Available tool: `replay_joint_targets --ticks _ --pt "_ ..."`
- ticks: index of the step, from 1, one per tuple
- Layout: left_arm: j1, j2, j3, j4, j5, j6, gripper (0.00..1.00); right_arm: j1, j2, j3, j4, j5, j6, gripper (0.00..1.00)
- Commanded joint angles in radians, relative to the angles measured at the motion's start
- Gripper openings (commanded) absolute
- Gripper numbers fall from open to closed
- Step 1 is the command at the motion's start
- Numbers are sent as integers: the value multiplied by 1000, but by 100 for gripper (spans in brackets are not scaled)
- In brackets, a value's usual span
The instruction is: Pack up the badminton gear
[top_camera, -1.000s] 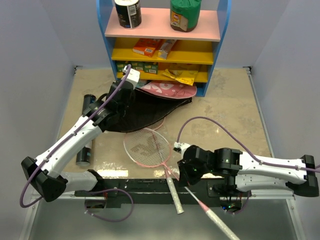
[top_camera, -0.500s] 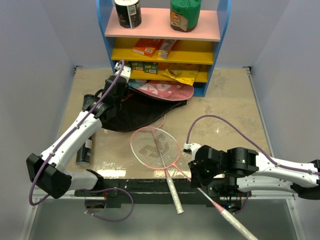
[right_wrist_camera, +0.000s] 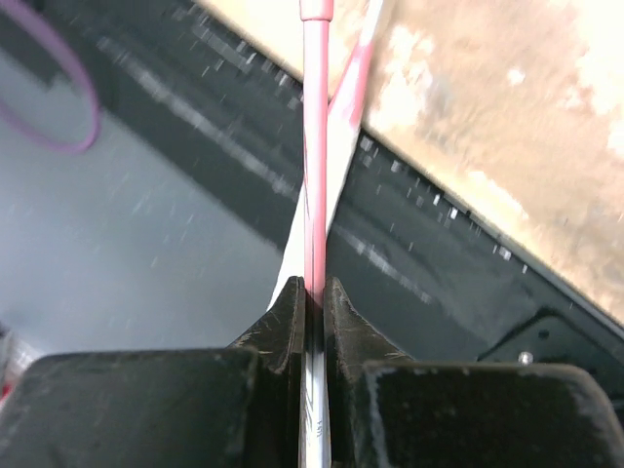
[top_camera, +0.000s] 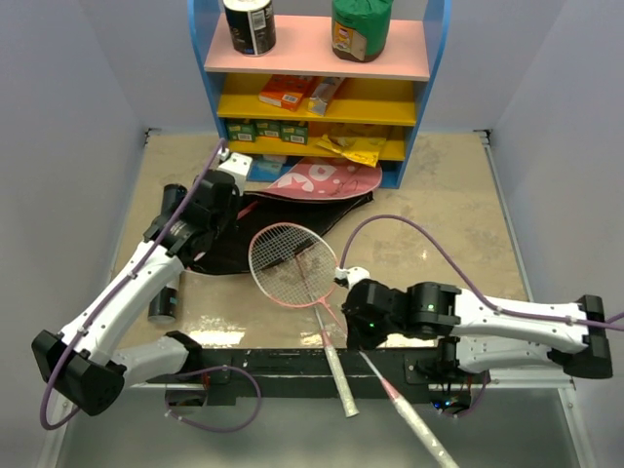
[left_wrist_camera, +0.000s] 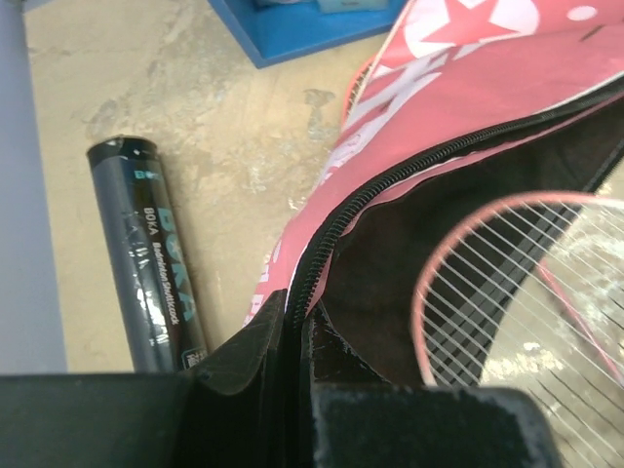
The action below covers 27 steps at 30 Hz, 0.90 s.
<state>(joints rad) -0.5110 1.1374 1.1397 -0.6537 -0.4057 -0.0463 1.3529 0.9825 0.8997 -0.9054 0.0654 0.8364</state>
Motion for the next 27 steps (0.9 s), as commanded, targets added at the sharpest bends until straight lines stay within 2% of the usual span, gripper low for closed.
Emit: replay_joint_targets --ticks 1,7,11,15,23,27 --pt "-1 -48 -12 -12 108 -33 0 -24 108 64 143 131 20 0" --pt "-93 -93 -77 -6 142 -58 0 -171 281 71 365 149 35 0" --pt "-178 -99 -116 5 131 -84 0 -277 367 94 445 142 18 0" --pt "-230 -114 -165 28 179 -121 0 -365 441 84 503 139 64 0" --pt "-270 -198 -221 11 208 -197 0 -394 484 47 522 289 260 0" --pt "-323 -225 -227 0 226 -254 0 -420 545 47 556 344 345 0"
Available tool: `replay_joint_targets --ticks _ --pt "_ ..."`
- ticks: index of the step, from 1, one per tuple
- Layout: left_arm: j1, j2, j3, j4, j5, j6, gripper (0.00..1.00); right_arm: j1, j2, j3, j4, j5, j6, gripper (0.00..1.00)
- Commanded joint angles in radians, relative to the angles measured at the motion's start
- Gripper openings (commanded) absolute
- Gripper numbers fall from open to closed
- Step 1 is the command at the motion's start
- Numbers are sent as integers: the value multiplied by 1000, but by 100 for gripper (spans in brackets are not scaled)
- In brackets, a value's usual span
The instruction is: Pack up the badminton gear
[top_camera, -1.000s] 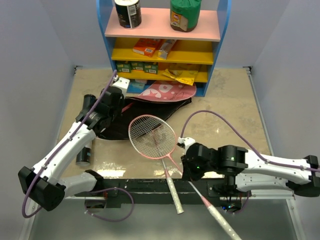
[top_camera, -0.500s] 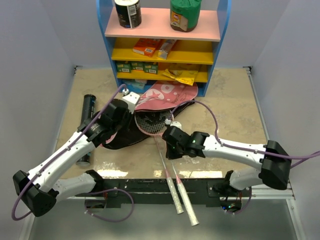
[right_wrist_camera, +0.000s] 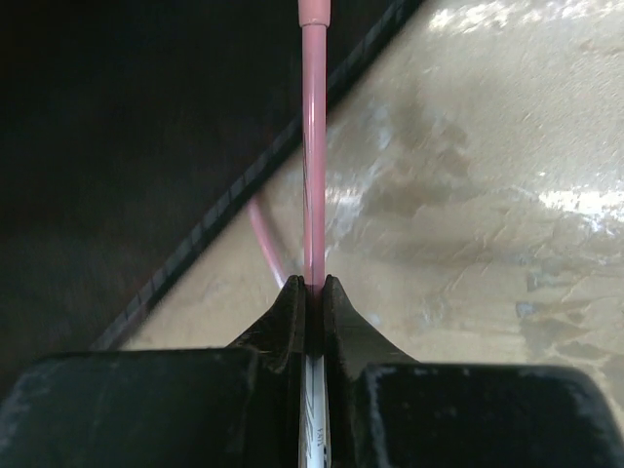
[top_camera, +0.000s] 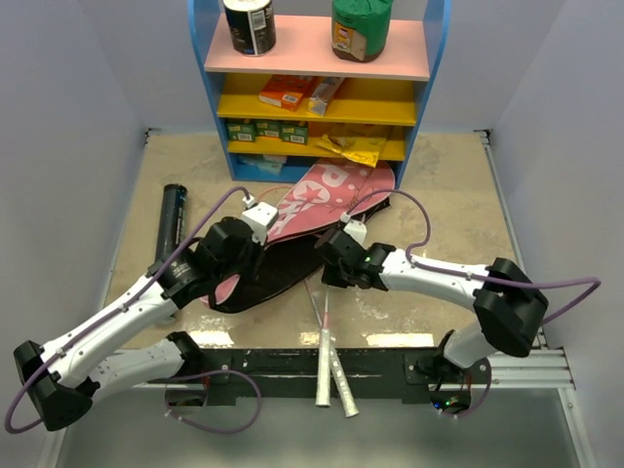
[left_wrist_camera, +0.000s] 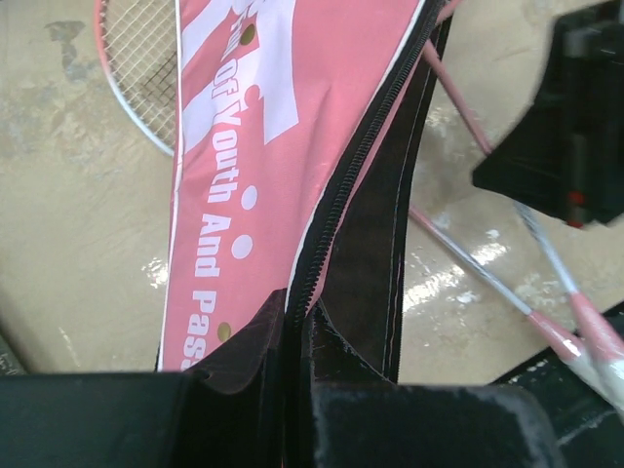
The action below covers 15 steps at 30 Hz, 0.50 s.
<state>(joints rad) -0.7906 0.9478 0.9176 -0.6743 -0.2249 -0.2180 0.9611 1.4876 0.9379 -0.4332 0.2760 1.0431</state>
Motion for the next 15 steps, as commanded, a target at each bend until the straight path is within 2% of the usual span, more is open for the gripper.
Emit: replay_joint_targets --ticks 1,4,10,15 --pt "-55 -38 -5 13 42 -92 0 -35 60 4 106 138 144 0" --pt "-102 -34 -8 8 26 -129 0 -70 83 1 157 158 155 0" --pt "-208 -14 -32 2 -36 -227 0 -185 129 6 272 140 51 0" --pt "-286 -7 -71 19 -40 -300 0 -286 170 21 381 49 -129 0"
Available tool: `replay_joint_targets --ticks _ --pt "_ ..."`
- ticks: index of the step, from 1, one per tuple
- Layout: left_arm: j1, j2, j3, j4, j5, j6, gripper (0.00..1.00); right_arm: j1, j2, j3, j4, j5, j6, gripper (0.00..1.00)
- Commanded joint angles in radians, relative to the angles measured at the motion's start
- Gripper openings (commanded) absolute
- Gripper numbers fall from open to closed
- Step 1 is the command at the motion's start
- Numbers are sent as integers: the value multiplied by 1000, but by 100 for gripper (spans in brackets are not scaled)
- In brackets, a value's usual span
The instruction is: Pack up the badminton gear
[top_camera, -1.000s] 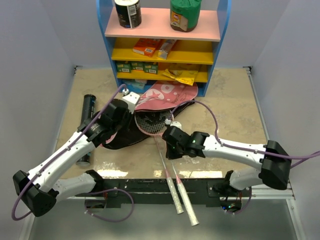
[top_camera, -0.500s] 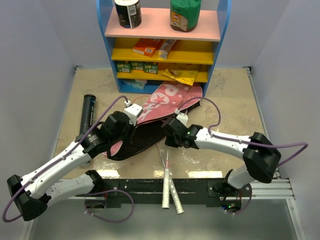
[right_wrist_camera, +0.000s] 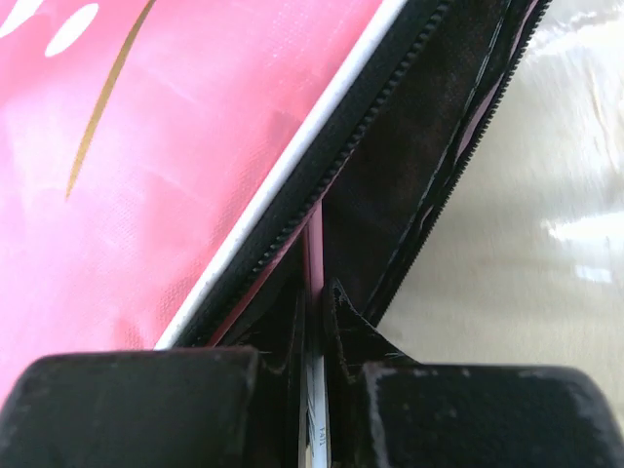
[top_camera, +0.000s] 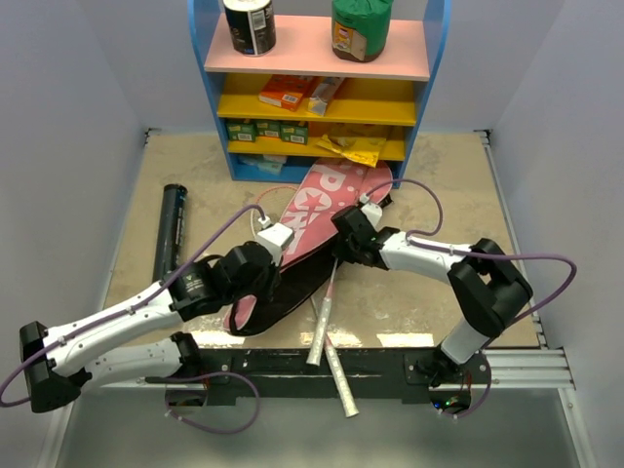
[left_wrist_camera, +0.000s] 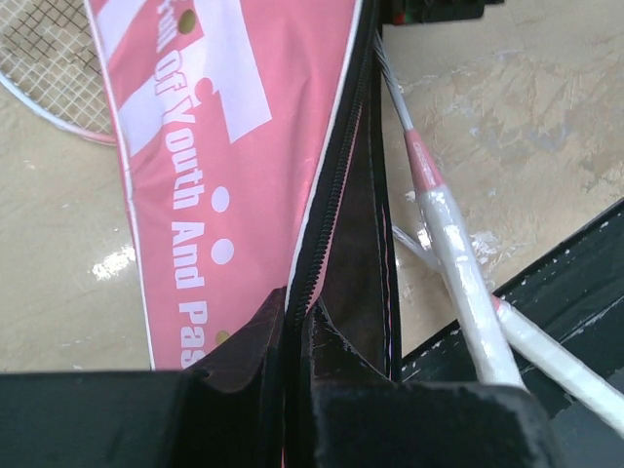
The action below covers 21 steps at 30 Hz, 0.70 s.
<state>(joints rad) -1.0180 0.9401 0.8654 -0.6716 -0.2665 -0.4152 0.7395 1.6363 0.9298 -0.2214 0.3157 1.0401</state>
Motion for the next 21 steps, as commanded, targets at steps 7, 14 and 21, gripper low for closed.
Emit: replay_joint_targets --ticks 7,14,21 --pt "-209 80 -35 49 -76 -207 0 -89 31 55 197 -49 -235 11" --pt "-274 137 -17 78 -108 -250 0 -80 -119 -20 107 -105 -241 47" --pt "-286 176 -12 107 -116 -266 0 -5 -308 -82 -148 -113 -238 58"
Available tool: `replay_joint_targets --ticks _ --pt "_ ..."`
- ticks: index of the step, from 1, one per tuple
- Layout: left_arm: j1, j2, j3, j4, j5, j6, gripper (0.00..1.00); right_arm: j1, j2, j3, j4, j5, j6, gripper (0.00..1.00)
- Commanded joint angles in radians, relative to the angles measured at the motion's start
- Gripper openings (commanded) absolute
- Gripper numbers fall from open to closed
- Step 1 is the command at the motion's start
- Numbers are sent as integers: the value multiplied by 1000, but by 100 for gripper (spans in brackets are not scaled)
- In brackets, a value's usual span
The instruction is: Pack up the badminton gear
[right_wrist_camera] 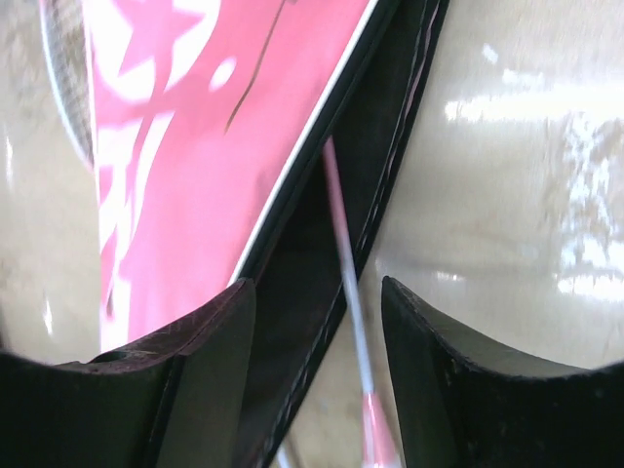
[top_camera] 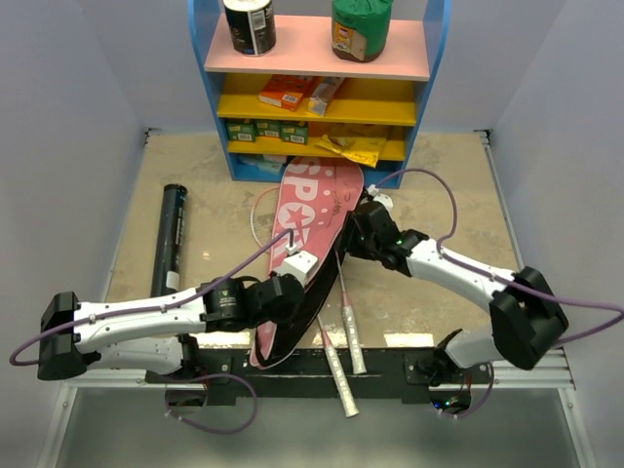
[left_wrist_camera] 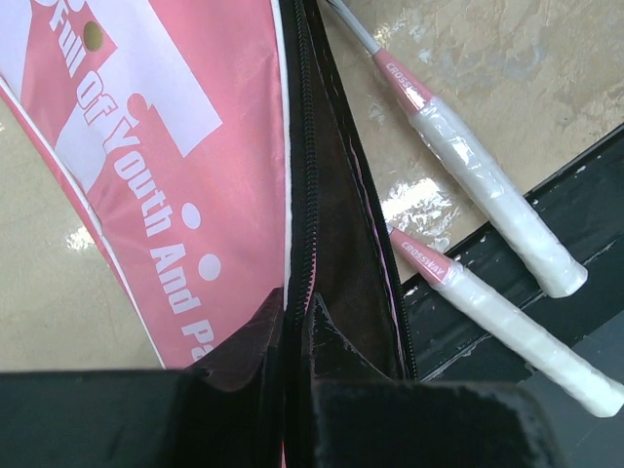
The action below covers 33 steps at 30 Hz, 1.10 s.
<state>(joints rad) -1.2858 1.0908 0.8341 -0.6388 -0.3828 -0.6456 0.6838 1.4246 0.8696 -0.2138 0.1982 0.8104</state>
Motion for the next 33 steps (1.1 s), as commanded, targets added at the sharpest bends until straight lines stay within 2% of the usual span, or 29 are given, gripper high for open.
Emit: replay_joint_targets --ticks 1,7,14,23,33 --pt "-20 30 22 80 -1 -37 0 81 -113 -24 -185 12 1 58" --pt "-29 52 29 110 -14 -45 0 193 -237 -98 -337 9 58 57" --pt "-40 75 30 113 -37 -66 0 220 -325 -208 -417 15 82 55" --pt "-58 96 25 123 -74 -85 0 240 -418 -354 -317 -170 90 52" --pt "-72 119 17 145 -71 -94 0 249 -469 -429 -219 -270 115 53"
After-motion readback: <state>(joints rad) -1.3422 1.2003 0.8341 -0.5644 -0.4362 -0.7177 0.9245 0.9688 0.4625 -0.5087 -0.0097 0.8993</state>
